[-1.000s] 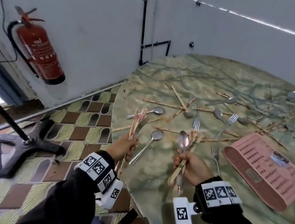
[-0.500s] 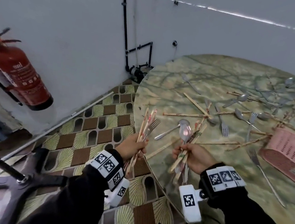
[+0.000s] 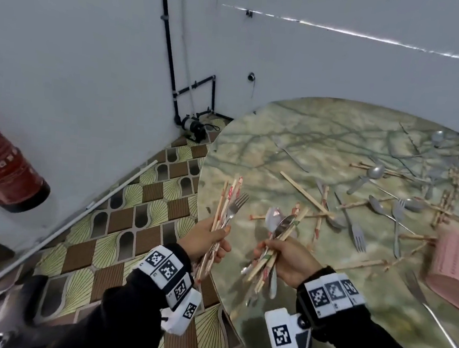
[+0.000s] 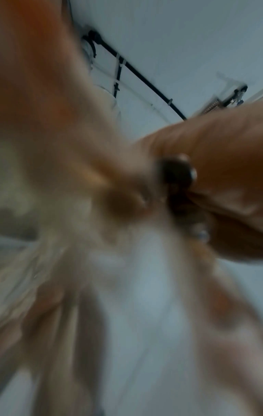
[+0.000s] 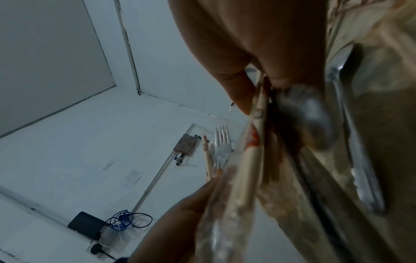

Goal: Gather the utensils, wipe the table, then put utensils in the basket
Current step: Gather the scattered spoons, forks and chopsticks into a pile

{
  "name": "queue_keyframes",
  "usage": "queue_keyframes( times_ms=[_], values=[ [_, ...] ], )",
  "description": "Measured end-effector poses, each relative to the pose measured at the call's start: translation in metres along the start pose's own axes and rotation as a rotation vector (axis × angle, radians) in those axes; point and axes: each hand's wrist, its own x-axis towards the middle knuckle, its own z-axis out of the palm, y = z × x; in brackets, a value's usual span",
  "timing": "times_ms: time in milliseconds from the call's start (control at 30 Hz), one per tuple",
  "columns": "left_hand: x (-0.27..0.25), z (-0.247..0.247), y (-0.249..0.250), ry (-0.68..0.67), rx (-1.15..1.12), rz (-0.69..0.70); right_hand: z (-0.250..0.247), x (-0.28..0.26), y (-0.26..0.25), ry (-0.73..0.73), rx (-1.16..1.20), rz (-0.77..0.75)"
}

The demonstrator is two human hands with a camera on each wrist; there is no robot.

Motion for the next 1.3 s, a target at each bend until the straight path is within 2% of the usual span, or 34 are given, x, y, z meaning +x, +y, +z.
queue_keyframes(
  times_ms=[333,467,600,833,1033,1167,1300],
  values=[
    [0.063,-0.014,0.031,0.031,0.012,0.019,0.019,0.048,-0.036,0.108,-0.002,0.021],
    [0.092,-0.031,0.039,-0.039,0.023,-0.021,0.031,0.072,-0.044,0.147,0.055,0.022],
    [0.122,-0.053,0.050,-0.102,0.063,-0.068,0.044,0.091,-0.048,0.182,0.190,-0.043],
    [0.170,-0.110,0.083,-0.185,0.144,-0.108,0.095,0.128,-0.061,0.258,0.348,-0.133],
    [0.202,-0.143,0.107,-0.238,0.074,-0.137,0.133,0.160,-0.074,0.260,0.398,-0.168],
    [0.225,-0.147,0.119,-0.270,0.052,-0.159,0.147,0.174,-0.085,0.292,0.411,-0.173],
    [0.248,-0.143,0.125,-0.300,-0.078,-0.209,0.145,0.188,-0.100,0.355,0.354,-0.183]
  ],
)
